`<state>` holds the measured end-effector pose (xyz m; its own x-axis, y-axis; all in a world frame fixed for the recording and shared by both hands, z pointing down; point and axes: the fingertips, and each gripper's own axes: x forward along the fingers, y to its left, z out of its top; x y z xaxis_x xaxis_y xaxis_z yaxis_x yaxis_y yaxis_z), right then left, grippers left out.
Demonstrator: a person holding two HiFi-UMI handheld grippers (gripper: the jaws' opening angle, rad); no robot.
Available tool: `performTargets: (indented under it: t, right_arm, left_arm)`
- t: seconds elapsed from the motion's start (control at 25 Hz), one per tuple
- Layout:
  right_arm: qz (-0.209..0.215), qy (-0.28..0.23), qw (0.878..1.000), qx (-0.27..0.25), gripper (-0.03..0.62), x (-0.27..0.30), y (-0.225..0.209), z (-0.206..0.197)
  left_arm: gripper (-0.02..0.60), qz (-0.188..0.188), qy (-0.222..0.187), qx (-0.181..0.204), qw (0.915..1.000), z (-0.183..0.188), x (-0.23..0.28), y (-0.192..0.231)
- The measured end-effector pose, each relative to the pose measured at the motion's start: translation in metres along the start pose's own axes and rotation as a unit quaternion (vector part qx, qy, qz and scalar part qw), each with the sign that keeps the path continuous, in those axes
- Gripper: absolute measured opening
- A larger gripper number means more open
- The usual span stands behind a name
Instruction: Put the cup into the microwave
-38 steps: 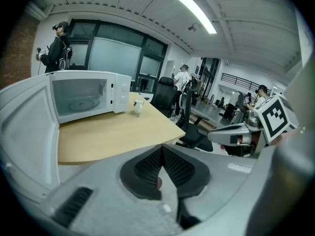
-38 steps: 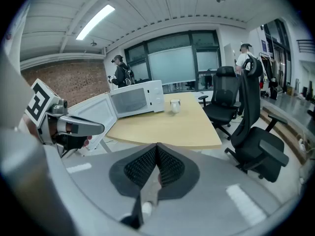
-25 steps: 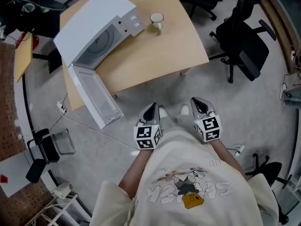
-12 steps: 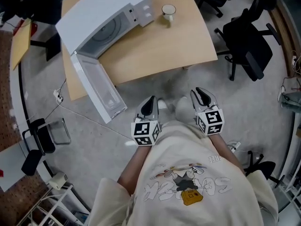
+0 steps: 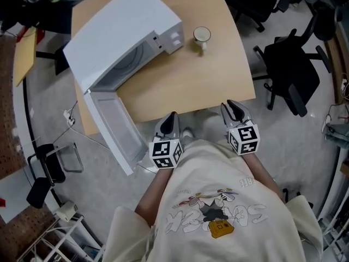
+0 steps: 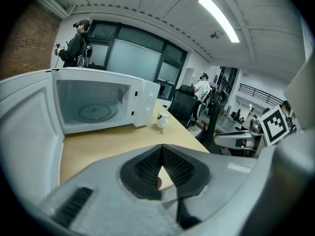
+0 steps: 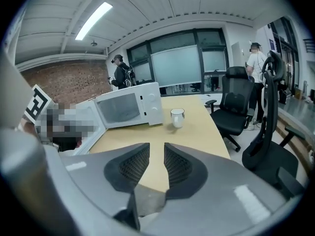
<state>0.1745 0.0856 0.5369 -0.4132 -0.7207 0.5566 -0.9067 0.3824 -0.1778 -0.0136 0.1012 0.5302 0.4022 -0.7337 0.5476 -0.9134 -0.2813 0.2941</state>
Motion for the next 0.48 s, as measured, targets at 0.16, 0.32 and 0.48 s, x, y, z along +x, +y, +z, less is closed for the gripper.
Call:
performTargets:
  t: [0.16,0.32,0.48]
  right_arm:
    - [0.025,0.008,1.0,-0.007,0.097,0.039,-0.027,0.033]
    - [0.053,0.015,0.998,-0.022,0.1,0.071,-0.04,0.057]
    - [0.058,0.015,0.998,-0.027,0.118,0.097,-0.046,0.073]
  left_arm:
    - [0.005,0.02,-0.005,-0.008,0.9997,0.037,0.035,0.003]
    - [0.005,0.041,-0.009,-0.022,0.9989,0.059,0.058,0.005]
    - [0.005,0.048,-0.013,-0.014,0.9987,0.076,0.067,0.017]
